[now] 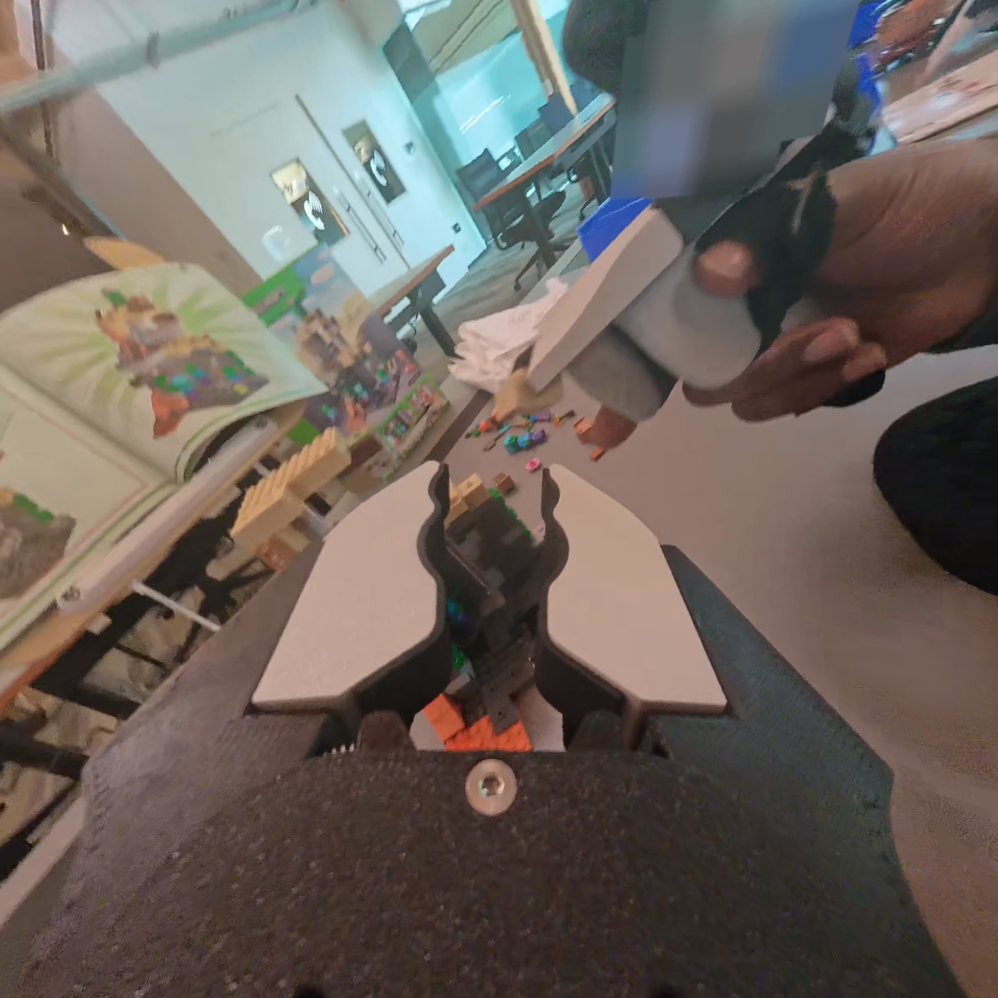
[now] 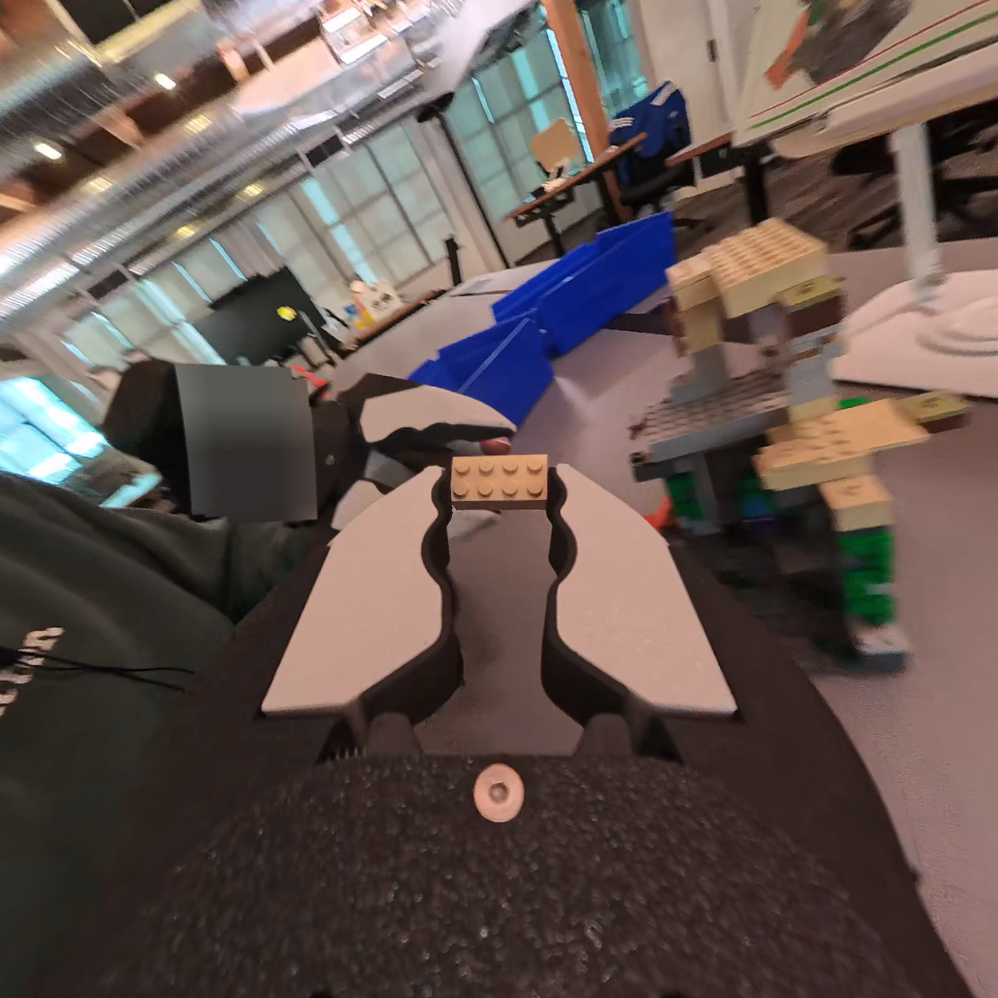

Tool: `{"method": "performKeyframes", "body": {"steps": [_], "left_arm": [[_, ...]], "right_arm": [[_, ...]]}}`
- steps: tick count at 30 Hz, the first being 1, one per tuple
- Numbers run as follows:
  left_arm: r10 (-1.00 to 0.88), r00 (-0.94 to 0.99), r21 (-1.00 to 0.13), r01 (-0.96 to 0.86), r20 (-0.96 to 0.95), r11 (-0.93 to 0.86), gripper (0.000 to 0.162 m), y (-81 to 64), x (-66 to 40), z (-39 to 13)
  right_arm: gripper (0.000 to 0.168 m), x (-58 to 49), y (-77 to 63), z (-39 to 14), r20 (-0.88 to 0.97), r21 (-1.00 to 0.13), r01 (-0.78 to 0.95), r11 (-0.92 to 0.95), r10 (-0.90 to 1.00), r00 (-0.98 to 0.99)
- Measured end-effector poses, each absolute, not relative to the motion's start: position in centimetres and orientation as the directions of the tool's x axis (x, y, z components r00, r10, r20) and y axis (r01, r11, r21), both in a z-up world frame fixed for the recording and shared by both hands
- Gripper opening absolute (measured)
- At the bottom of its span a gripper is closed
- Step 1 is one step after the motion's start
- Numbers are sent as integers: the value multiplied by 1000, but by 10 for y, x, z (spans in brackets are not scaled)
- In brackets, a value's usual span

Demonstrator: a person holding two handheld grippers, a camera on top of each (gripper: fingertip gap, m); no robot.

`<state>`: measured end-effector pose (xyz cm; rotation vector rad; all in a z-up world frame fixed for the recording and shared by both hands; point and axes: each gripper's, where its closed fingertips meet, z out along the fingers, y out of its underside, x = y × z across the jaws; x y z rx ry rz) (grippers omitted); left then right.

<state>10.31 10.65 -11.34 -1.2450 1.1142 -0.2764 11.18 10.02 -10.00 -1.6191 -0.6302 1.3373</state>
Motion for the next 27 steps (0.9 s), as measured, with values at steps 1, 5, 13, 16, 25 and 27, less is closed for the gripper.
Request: {"method": "performKeyframes", "body": {"steps": [1, 5, 13, 16, 25, 27], "left_arm": [[-687, 478, -834, -382, -547, 398, 31, 100, 106, -111], [-611, 481, -778, -379, -628, 501, 23, 81, 112, -103], [-624, 492, -791, -452, -607, 413, 17, 69, 90, -129], [-618, 537, -812, -467, -574, 349, 16, 70, 68, -132], [-330, 754, -749, -640, -569, -172, 17, 100, -154, -123], [-285, 748, -675, -664, -599, -322, 17, 103, -210, -139]], "right_arm": [[34, 107, 94, -98, -507, -861, -183, -474, 827, 243], [34, 92, 76, -95, -579, -808, -224, -545, 804, 133], [35, 75, 63, -123, -586, -809, -129, -574, 804, 102], [38, 79, 66, -123, -577, -815, -147, -561, 808, 114], [34, 106, 85, -138, -391, -918, -87, -386, 850, 352], [30, 107, 86, -139, -334, -939, -57, -339, 857, 393]]}}
